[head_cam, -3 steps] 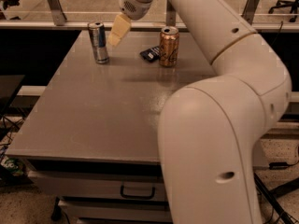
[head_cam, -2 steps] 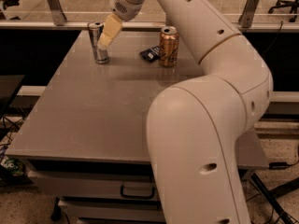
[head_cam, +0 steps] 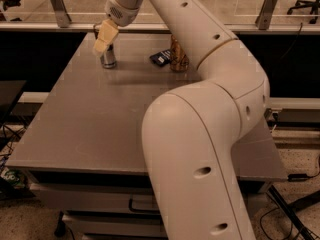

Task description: Pick redbull can

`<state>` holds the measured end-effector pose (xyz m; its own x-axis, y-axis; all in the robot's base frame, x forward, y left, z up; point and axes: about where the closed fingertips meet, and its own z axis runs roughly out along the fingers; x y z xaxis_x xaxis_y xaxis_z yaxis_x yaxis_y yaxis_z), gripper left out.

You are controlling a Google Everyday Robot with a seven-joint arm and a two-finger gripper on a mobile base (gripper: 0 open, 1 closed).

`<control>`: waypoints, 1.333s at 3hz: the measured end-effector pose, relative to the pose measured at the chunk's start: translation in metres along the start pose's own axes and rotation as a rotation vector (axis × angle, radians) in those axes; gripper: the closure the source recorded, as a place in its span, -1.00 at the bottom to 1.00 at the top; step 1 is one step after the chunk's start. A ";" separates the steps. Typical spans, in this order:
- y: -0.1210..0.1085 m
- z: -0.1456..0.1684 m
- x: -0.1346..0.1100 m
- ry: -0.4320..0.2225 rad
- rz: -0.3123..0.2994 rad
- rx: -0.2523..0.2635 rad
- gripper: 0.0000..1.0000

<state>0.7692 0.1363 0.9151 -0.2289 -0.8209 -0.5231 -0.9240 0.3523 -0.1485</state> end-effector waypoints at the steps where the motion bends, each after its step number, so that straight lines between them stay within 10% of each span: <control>1: 0.005 0.008 -0.009 -0.007 -0.004 -0.016 -0.93; 4: 0.009 -0.009 -0.021 -0.054 -0.028 -0.047 0.61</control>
Offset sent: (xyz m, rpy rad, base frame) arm 0.0029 0.0177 0.0096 0.0279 0.0128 0.0207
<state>0.7632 0.1529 0.9320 -0.1870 -0.8046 -0.5636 -0.9435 0.3069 -0.1252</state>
